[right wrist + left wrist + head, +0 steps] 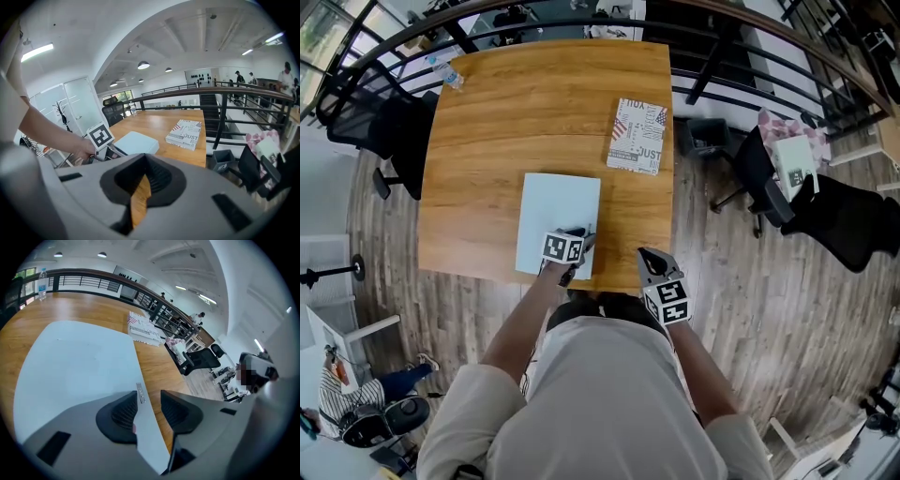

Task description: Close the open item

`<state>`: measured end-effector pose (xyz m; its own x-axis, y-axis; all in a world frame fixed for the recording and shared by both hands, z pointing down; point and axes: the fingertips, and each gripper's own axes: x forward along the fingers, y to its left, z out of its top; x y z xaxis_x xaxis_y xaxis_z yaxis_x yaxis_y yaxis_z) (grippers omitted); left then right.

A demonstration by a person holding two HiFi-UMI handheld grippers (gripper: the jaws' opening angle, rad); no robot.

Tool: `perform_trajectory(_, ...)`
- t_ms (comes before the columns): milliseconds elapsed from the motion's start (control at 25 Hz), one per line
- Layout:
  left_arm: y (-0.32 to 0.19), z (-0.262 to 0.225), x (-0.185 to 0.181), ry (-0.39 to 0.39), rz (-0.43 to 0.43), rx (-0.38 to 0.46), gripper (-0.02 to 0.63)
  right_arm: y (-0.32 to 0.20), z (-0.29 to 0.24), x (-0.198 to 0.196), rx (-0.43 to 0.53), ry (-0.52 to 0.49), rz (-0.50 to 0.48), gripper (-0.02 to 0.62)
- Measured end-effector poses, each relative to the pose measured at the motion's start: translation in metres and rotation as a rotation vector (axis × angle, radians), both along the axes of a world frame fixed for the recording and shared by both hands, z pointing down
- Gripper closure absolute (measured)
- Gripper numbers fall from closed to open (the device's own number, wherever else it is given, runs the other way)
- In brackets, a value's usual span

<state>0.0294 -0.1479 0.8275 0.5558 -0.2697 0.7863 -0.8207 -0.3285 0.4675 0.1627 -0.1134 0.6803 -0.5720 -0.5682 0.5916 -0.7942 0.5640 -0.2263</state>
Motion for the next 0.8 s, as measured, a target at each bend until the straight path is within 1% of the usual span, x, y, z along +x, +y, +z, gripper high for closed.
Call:
perform_trajectory(200,0.000,-0.014,0.000,0.043,0.033,0.043,0.456,0.006,0.001,-0.016,-0.002,0.009,0.000,0.594)
perform_trajectory(360,0.007,-0.033,-0.013,0.063,0.047,0.083,0.460,0.013,-0.003,-0.035,0.009,0.028,-0.004,0.594)
perform_trajectory(560,0.022,-0.075,-0.047,0.083,0.041,0.157,0.466,0.014,-0.027,-0.059,0.050,0.037,0.020,0.594)
perform_trajectory(800,0.041,-0.140,-0.097,0.103,-0.004,0.288,0.490,0.024,-0.060,-0.087,0.104,0.029,0.048,0.594)
